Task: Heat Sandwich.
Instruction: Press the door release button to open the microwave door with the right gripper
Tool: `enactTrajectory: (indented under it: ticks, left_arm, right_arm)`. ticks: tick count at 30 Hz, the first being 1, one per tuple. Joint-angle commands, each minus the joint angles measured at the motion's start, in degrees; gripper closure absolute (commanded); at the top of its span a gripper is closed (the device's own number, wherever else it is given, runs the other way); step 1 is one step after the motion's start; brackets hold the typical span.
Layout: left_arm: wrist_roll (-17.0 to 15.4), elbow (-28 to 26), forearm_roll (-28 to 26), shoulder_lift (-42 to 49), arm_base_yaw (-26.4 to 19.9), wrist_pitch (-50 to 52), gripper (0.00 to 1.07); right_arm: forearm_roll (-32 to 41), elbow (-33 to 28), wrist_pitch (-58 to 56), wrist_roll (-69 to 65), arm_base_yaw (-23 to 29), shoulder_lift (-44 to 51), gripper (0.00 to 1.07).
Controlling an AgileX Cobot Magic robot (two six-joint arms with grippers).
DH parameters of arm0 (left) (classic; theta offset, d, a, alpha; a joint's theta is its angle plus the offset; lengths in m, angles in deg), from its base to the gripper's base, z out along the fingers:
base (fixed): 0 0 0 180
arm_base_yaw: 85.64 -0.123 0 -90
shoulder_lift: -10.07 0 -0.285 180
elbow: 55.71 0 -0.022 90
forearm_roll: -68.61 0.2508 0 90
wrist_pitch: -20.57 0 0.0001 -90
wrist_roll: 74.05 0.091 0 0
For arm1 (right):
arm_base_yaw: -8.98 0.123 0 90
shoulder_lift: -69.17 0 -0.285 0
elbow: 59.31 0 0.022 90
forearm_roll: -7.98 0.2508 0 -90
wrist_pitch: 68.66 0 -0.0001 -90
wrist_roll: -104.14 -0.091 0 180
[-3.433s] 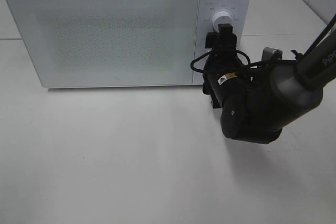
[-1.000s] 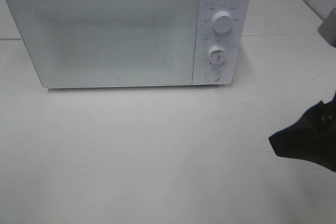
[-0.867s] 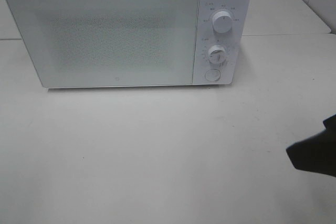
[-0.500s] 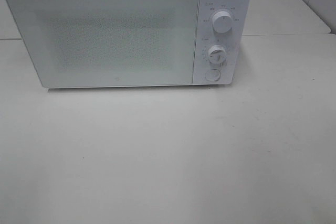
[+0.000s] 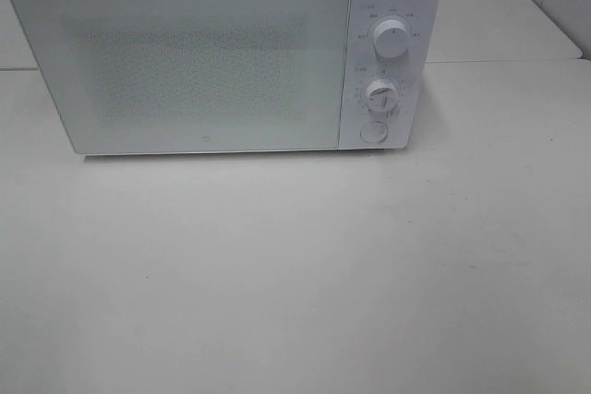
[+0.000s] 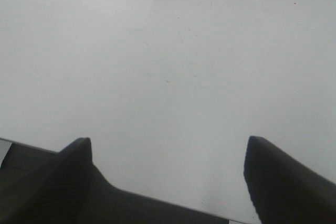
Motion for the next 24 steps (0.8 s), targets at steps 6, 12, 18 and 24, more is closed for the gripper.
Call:
enactTrajectory:
  ticks: [6,12,18,24]
  left_arm:
    - [-0.29,0.06,-0.46,1.55,0.34,0.52,0.09]
    - [-0.29,0.06,-0.46,1.55,0.34,0.52,0.09]
    - [-0.29,0.06,-0.52,1.15,0.34,0.52,0.09]
    - [-0.29,0.06,-0.52,1.15,0.34,0.52,0.09]
  right_arm:
    - [0.06,-3.67,3.61,-0.52,-6.19,10.14,0.31]
    - [0.06,-3.67,3.61,-0.4,-9.51,14.21,0.31]
    - [0.06,-3.67,3.61,-0.46,-9.51,14.21,0.31]
    - [0.06,-3.67,3.67,-0.46,-9.51,14.21,0.31]
